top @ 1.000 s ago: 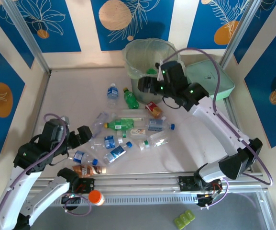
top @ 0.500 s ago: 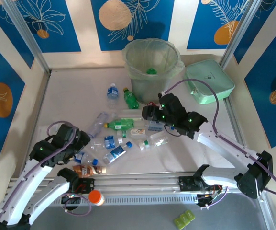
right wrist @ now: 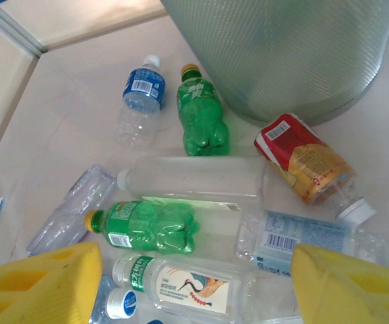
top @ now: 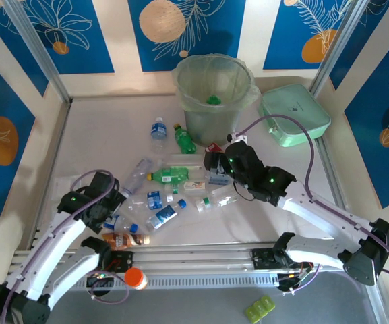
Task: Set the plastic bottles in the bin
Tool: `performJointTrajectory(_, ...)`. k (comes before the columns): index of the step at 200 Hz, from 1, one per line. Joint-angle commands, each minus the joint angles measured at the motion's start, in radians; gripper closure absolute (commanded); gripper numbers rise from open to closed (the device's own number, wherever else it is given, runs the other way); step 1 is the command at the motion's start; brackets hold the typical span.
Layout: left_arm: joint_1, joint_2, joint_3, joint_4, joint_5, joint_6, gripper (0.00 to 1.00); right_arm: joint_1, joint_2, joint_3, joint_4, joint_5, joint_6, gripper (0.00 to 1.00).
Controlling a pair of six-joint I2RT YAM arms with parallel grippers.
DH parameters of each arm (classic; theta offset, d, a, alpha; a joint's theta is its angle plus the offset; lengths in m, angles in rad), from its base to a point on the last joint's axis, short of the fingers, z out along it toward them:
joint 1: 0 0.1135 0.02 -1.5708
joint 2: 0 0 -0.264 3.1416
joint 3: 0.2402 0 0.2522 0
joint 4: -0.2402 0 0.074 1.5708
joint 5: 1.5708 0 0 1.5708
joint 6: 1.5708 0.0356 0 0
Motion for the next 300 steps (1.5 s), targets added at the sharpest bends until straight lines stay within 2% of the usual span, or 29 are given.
performJointTrajectory(1, 0.034, 0.044, -0.019, -0.004, 0.042, -0.023, 0.07, 0.006, -0.021, -0.017, 0.035, 0.060, -0.013, 0.26)
performJointTrajectory(42, 0.076, 0.068, -0.053, 0.072, 0.064, -0.007, 0.10, 0.000, -0.013, -0.019, 0.048, 0.043, -0.014, 0.26)
performJointTrajectory(112, 0.096, 0.150, -0.131, 0.239, 0.086, 0.000, 0.16, -0.008, 0.000, -0.022, 0.056, 0.026, -0.011, 0.26)
performJointTrajectory(161, 0.109, 0.261, -0.131, 0.356, 0.088, 0.038, 0.25, -0.008, 0.002, -0.019, 0.054, 0.033, -0.014, 0.26)
performJointTrajectory(192, 0.117, 0.263, -0.144, 0.393, 0.083, 0.063, 0.35, -0.006, -0.001, -0.008, 0.039, 0.044, -0.019, 0.26)
performJointTrajectory(242, 0.139, 0.202, -0.122, 0.352, 0.087, 0.140, 0.45, -0.002, -0.014, 0.015, 0.020, 0.060, -0.033, 0.26)
performJointTrajectory(275, 0.141, 0.097, -0.023, 0.225, 0.080, 0.215, 0.49, 0.008, -0.027, 0.049, -0.003, 0.029, -0.072, 0.26)
performJointTrajectory(300, 0.139, 0.015, 0.038, 0.168, 0.154, 0.237, 0.49, 0.058, -0.069, 0.047, 0.068, -0.038, -0.192, 0.25)
